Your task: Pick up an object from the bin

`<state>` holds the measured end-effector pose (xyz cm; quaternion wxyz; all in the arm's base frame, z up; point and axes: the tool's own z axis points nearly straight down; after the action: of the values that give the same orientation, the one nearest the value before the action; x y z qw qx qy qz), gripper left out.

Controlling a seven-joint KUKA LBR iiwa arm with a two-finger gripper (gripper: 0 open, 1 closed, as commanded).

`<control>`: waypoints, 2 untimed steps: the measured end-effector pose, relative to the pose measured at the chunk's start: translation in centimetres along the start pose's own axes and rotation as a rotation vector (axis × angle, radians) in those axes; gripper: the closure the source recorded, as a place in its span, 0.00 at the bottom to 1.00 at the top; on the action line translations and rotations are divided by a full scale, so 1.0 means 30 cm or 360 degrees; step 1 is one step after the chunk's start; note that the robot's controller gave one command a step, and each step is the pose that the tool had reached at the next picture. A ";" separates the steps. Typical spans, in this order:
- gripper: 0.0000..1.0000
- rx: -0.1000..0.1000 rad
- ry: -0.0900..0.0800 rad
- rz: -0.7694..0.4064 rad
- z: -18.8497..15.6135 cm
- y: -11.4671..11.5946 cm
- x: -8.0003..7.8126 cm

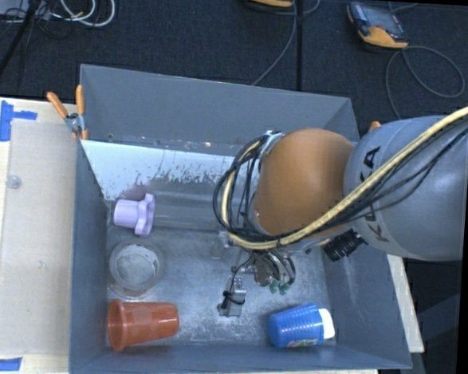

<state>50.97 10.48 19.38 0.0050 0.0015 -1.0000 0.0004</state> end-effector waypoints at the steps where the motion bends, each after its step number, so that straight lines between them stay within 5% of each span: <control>1: 0.00 -0.0001 -0.0011 0.0004 -0.014 -0.001 -0.005; 2: 0.00 0.0000 -0.0017 -0.0035 0.000 0.010 0.007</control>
Offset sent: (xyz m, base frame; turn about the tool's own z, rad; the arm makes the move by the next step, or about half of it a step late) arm -0.0408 0.0408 -0.0436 -0.2301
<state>50.77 10.77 19.38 -0.0004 0.0124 -0.9999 0.0002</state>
